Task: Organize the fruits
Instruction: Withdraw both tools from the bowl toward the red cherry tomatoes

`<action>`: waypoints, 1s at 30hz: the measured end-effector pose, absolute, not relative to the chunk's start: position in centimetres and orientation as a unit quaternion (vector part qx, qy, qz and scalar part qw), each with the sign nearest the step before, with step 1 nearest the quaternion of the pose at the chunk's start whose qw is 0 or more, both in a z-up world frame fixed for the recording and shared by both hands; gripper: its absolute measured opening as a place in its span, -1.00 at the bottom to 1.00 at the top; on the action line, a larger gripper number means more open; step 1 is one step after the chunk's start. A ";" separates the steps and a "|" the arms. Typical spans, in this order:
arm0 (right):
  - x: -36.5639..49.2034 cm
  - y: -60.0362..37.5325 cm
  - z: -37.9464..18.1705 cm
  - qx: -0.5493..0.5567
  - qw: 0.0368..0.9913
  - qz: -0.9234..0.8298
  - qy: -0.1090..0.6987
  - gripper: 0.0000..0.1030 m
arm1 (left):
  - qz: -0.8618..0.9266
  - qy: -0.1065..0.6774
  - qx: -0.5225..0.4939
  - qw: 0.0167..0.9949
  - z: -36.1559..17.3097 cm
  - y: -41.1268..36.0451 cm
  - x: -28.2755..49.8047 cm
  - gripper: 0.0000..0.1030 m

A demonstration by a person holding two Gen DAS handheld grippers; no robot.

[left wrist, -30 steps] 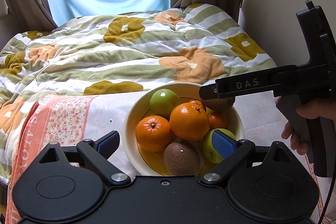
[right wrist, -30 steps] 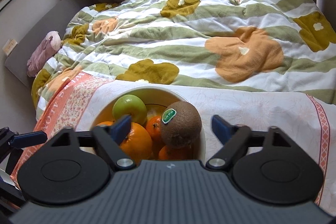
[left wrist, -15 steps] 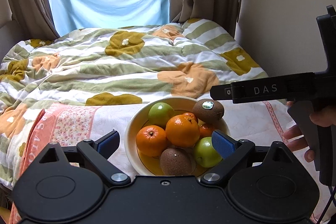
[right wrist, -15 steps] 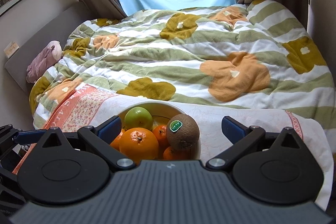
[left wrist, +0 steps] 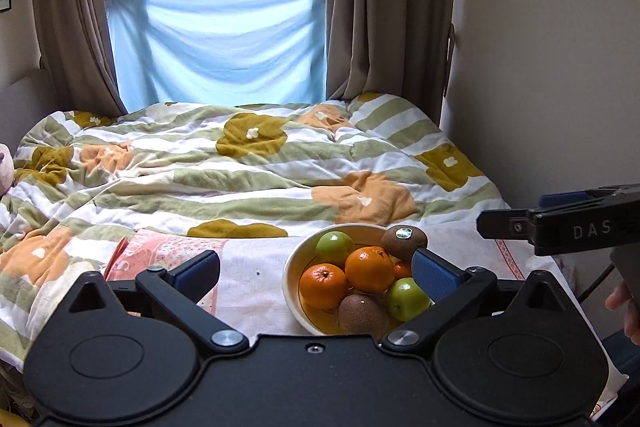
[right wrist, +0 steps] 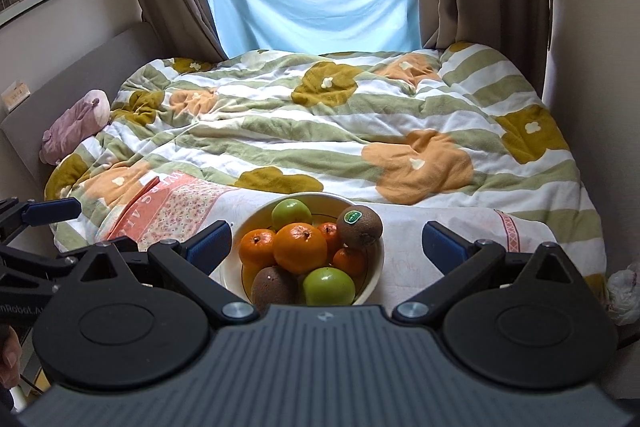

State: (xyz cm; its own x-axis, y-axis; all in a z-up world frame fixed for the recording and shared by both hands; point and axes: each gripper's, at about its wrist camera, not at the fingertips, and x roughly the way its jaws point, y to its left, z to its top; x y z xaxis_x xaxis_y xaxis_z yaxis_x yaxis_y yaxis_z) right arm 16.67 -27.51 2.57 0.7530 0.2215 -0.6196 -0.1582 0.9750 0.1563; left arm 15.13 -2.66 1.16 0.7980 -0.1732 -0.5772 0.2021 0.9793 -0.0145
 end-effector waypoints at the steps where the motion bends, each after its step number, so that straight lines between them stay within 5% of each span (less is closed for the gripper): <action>1: 15.9 -27.2 2.7 0.047 0.935 0.095 0.339 1.00 | -0.100 0.304 0.021 0.947 1.2 -2.0 14.8 1.00; 15: 6.2 -23.3 -0.2 0.087 0.928 -0.005 0.362 1.00 | -0.153 0.325 0.057 0.931 -1.2 3.1 9.5 0.98; 30: 2.6 -21.5 -8.1 0.096 0.907 -0.066 0.405 1.00 | -0.215 0.376 0.101 0.895 -10.1 1.6 11.3 0.44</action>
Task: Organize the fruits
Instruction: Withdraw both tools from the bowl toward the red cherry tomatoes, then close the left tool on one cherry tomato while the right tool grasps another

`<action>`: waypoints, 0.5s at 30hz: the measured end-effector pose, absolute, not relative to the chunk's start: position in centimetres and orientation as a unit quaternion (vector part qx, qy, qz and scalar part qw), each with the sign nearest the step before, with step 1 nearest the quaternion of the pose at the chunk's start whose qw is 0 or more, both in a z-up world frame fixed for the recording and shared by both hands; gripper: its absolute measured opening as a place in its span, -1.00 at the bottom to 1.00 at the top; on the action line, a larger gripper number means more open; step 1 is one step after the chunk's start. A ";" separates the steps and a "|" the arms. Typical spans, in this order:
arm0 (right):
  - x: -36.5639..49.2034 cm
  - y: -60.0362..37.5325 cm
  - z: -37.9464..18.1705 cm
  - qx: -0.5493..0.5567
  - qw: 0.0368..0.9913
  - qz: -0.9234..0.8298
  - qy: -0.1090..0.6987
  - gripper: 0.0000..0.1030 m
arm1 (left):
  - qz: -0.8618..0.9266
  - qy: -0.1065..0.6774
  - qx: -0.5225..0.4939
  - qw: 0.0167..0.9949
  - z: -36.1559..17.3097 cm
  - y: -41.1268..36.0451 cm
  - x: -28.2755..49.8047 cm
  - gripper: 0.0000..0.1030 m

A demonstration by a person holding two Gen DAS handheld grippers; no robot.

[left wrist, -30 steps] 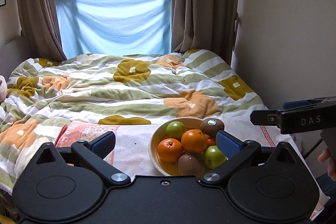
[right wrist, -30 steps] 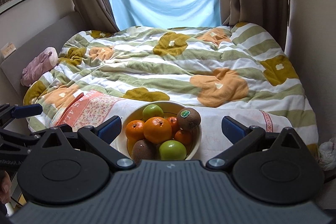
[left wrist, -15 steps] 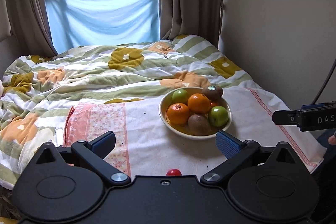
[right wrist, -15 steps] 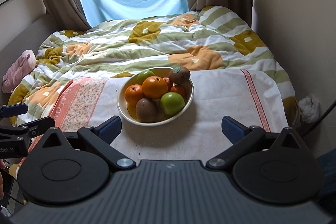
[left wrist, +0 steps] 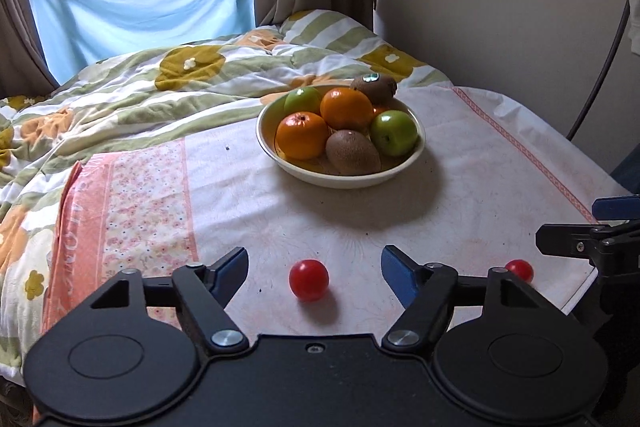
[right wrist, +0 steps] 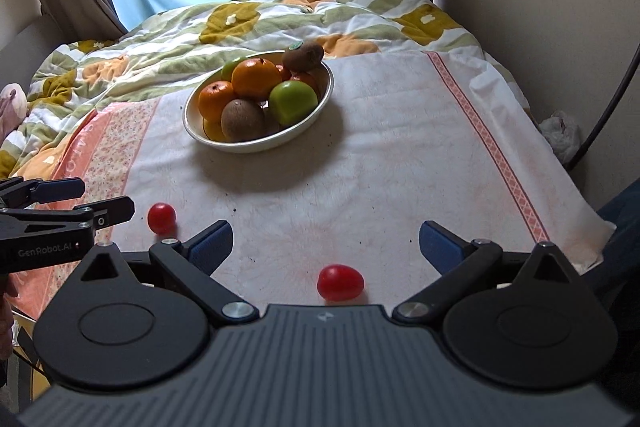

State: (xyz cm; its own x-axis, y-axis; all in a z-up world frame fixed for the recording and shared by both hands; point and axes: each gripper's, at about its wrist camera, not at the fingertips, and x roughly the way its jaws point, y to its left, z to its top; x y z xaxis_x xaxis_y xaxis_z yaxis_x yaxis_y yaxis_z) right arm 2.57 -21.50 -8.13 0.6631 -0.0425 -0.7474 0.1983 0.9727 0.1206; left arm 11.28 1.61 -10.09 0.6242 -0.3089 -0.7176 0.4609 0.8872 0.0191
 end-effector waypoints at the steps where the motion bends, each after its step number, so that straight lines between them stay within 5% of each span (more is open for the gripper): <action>1: 2.6 -21.4 -8.8 0.093 0.905 -0.068 0.409 1.00 | -0.215 0.380 0.103 0.894 -10.8 1.4 11.6 0.37; 10: 2.9 -21.3 -12.3 0.090 0.897 -0.078 0.426 1.00 | -0.207 0.401 0.112 0.885 -15.0 0.4 13.7 0.21; 15: 3.5 -21.2 -13.5 0.089 0.891 -0.074 0.439 1.00 | -0.207 0.411 0.121 0.879 -15.9 0.1 14.4 -0.13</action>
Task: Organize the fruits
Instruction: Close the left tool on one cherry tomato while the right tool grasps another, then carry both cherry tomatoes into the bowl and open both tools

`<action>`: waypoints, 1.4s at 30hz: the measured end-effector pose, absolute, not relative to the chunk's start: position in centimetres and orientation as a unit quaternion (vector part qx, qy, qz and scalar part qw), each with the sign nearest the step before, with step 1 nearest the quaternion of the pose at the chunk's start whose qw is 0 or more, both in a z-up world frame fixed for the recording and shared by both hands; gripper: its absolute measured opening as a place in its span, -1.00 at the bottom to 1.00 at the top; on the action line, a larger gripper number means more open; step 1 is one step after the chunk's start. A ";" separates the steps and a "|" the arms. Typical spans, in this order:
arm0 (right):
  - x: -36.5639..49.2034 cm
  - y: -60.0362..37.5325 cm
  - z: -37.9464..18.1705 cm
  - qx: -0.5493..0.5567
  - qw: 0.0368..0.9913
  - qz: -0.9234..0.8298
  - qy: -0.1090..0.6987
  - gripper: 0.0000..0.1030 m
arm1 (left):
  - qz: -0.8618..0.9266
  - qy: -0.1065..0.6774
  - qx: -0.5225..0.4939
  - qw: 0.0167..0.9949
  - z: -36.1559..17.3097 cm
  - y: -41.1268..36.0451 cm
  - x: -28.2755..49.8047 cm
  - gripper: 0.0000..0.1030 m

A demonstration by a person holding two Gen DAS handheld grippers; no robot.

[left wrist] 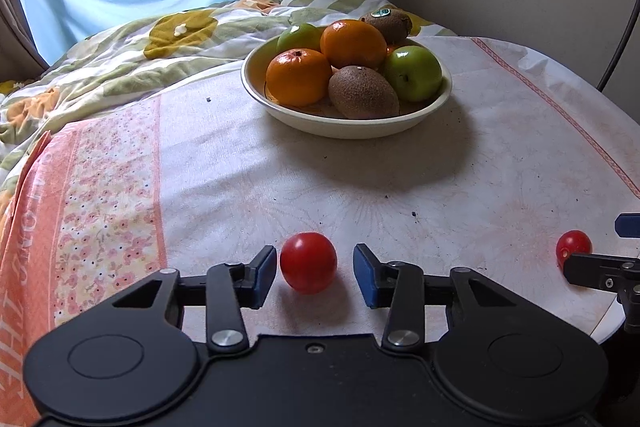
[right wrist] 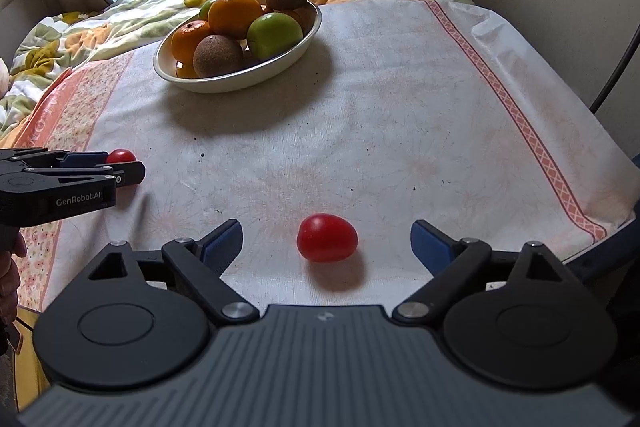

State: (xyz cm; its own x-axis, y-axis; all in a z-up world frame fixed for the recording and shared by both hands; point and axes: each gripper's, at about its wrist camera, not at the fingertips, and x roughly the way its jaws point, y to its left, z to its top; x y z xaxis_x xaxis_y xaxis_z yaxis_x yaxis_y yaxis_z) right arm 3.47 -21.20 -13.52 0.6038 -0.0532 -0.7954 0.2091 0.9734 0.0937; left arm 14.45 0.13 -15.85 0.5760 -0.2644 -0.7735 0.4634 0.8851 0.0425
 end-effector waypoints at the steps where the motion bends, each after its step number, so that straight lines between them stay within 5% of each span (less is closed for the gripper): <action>1: 3.6 -21.1 -13.6 0.088 0.890 -0.073 0.441 1.00 | -0.206 0.413 0.122 0.879 -16.0 0.1 14.5 -0.19; 3: 3.6 -21.0 -13.8 0.087 0.890 -0.074 0.441 1.00 | -0.202 0.417 0.125 0.877 -16.2 0.2 14.6 -0.31; 28: 4.8 -21.0 -15.3 0.100 0.879 -0.095 0.456 0.40 | -0.216 0.419 0.116 0.874 -15.0 0.6 12.7 -0.33; 34: 4.9 -20.6 -15.1 0.090 0.880 -0.092 0.458 0.00 | -0.217 0.415 0.111 0.877 -14.2 0.8 12.0 -0.33; 42: 4.9 -20.0 -14.3 0.090 0.882 -0.084 0.455 0.00 | -0.214 0.414 0.093 0.880 -12.7 1.6 11.5 -0.33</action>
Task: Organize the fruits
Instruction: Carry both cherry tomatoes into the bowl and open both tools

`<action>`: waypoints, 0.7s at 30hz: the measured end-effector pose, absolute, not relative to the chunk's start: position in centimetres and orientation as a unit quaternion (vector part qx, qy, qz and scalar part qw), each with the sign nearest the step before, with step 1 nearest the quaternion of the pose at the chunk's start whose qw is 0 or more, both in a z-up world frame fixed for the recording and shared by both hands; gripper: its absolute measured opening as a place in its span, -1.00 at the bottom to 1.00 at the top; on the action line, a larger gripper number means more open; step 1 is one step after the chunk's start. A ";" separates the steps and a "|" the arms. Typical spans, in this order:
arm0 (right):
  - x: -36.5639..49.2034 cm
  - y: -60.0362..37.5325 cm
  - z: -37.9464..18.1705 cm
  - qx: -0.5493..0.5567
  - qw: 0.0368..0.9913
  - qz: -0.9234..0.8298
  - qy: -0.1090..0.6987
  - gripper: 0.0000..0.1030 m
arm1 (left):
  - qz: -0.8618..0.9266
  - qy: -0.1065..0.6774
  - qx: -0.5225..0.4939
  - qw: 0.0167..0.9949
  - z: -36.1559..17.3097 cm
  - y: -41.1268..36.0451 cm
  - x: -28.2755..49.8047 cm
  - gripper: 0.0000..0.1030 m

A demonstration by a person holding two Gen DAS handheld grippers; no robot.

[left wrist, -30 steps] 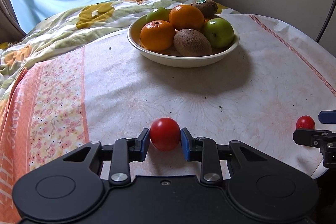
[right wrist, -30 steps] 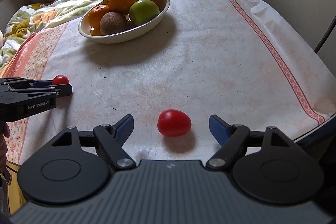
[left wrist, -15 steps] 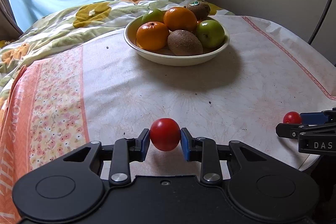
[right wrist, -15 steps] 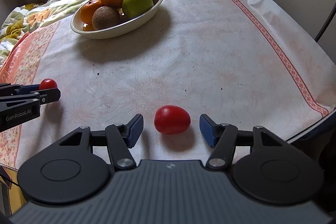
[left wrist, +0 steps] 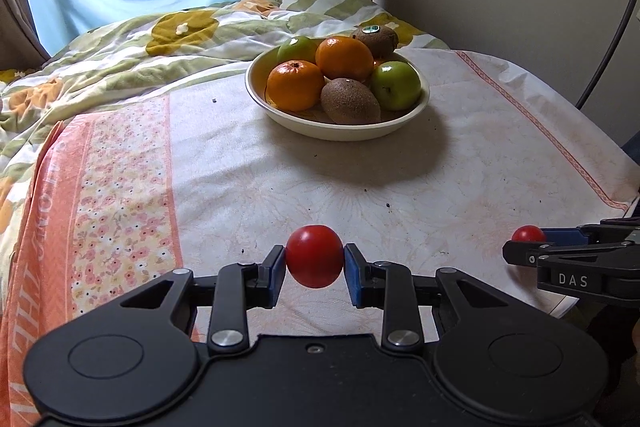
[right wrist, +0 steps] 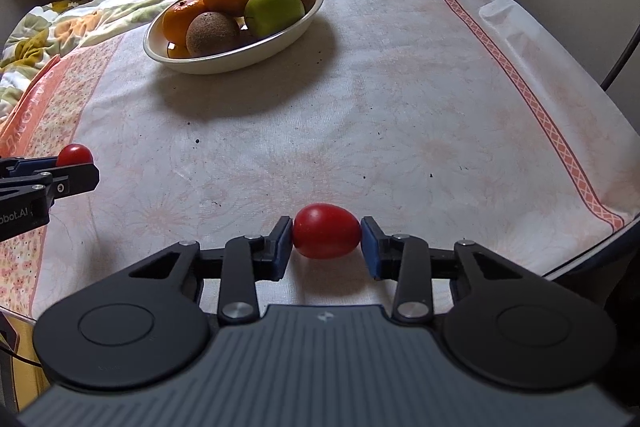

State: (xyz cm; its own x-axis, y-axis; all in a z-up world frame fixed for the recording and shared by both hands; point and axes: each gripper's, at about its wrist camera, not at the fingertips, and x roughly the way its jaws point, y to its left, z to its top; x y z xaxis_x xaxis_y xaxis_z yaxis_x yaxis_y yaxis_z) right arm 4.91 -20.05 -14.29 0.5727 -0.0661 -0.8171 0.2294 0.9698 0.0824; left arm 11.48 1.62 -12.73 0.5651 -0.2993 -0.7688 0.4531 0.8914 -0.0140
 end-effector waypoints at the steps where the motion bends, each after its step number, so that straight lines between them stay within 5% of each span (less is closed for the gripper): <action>1: 4.9 -19.9 -14.0 0.090 0.884 -0.082 0.452 0.00 | -0.214 0.414 0.090 0.880 -12.4 1.7 11.4 -0.33; 21: 10.3 -19.8 -3.9 0.092 0.919 -0.008 0.382 0.00 | -0.191 0.356 0.070 0.912 -3.6 1.5 14.2 -0.33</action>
